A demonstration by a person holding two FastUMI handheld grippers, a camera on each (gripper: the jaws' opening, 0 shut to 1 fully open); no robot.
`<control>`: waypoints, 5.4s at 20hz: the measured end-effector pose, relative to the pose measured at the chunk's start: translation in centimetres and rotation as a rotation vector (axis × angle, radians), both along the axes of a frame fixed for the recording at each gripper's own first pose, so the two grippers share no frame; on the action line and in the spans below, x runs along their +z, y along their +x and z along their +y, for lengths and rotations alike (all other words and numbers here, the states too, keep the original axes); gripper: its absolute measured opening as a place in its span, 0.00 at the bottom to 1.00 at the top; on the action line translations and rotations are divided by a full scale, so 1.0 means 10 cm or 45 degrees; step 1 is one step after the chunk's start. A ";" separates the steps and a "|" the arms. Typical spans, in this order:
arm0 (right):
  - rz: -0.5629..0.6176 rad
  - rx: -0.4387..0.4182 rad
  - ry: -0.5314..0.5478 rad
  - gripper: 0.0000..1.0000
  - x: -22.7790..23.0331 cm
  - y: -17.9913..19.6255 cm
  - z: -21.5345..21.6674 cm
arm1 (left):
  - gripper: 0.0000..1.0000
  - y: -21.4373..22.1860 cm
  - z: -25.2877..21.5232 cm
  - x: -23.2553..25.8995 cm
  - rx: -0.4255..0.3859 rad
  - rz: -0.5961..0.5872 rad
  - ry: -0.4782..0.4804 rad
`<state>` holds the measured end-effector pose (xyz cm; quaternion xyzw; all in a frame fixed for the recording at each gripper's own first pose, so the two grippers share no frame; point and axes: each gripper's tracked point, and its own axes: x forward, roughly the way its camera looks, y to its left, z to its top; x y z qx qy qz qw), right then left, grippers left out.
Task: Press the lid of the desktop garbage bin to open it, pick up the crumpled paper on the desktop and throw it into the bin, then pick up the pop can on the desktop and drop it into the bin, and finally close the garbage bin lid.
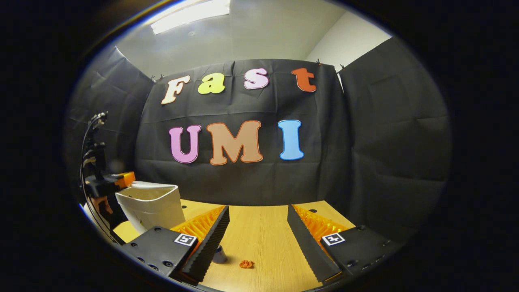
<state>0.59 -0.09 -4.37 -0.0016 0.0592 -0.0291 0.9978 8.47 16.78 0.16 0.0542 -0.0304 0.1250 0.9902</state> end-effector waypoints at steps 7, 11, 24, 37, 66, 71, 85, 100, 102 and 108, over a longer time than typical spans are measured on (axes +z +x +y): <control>0.016 0.029 0.037 0.96 -0.14 0.04 0.09 | 0.00 -0.20 0.01 0.53 0.011 -0.103 0.030; 0.040 0.043 0.004 0.96 -0.36 0.06 0.08 | 0.00 -0.46 -0.02 0.73 0.011 -0.132 0.035; 0.362 0.132 0.003 0.96 -2.21 0.64 0.12 | 0.94 -1.02 -0.58 0.71 -0.114 -0.192 0.101; 0.710 0.217 -0.008 0.88 -3.25 1.06 0.36 | 0.94 -1.26 -0.09 0.29 0.069 -0.054 0.005; 0.313 0.609 -0.133 0.30 -0.44 1.18 1.48 | 0.92 -1.35 0.14 -0.16 0.057 0.015 -0.091; 0.169 0.896 -0.121 0.28 0.20 1.43 2.76 | 0.98 -1.39 0.19 -0.28 0.076 0.047 -0.158; 0.281 1.014 -0.143 0.57 -0.16 1.64 3.53 | 0.96 -1.75 0.26 -0.26 0.137 0.094 -0.127; 0.141 0.555 -0.140 0.98 0.39 1.51 1.42 | 0.98 -1.11 -1.27 -0.68 -0.408 0.162 -0.148; 0.152 0.496 -0.132 0.98 0.37 1.38 1.14 | 0.96 -0.98 -1.50 -0.79 -0.483 0.173 -0.164; 0.182 0.347 -0.079 0.98 0.33 0.99 0.53 | 0.96 -0.46 -1.99 -1.30 -0.588 0.249 -0.259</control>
